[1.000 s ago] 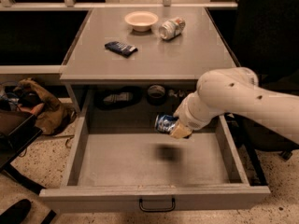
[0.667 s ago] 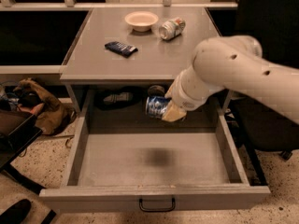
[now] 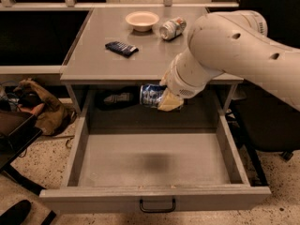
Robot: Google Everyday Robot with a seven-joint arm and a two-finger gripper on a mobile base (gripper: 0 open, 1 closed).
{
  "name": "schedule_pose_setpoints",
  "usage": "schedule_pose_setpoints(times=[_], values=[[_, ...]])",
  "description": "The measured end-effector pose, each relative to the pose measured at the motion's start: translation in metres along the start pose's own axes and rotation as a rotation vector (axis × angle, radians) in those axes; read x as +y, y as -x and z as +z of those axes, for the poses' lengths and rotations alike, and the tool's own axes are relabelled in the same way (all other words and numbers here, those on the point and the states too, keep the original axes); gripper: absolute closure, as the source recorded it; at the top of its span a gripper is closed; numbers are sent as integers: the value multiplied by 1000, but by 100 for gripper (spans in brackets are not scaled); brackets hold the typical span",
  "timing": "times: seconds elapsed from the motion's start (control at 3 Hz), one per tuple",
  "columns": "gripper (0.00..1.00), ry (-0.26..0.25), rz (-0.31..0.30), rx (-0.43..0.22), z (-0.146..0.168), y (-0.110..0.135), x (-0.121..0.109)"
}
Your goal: Pick pepsi can from top drawer and place on counter
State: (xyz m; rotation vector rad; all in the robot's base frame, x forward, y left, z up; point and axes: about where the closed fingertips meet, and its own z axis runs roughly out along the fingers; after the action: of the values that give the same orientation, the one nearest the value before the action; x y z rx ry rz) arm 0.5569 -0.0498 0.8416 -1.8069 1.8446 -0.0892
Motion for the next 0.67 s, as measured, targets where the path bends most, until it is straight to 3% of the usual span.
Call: schedule_pose_setpoints(times=[0.33, 0.67], values=[[100, -59, -56, 18, -10, 14, -23], [100, -160, -140, 33, -24, 40, -68]])
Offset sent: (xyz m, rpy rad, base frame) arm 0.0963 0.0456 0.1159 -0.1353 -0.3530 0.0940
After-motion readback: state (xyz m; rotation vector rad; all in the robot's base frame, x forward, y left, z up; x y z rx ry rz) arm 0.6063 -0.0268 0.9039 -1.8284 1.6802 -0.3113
